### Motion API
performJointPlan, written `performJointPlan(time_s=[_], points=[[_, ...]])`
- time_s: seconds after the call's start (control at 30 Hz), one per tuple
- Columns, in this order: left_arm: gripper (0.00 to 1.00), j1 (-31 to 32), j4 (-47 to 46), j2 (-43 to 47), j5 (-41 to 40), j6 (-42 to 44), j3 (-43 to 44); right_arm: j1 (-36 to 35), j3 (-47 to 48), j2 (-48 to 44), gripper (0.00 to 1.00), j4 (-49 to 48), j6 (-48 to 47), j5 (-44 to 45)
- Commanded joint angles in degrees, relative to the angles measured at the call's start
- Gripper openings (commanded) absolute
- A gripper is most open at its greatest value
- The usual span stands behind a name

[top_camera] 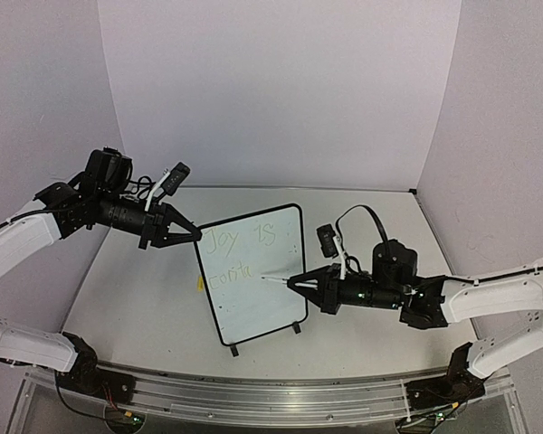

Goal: Write a sentence on the whiteboard

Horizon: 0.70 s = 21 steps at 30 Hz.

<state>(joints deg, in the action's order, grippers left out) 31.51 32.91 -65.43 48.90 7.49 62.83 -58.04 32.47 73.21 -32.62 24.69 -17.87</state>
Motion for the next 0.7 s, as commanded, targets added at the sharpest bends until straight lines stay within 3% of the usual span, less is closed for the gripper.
performJointPlan(time_s=[0.0, 0.67], points=[[0.00, 0.3, 1.1, 0.1, 0.2, 0.2, -0.5, 0.8, 2.5, 1.9, 0.00, -6.2, 0.2, -2.0], [0.00, 0.3, 1.1, 0.4, 0.4, 0.2, -0.5, 2.1, 4.0, 7.1, 0.00, -11.9, 2.6, 0.7]])
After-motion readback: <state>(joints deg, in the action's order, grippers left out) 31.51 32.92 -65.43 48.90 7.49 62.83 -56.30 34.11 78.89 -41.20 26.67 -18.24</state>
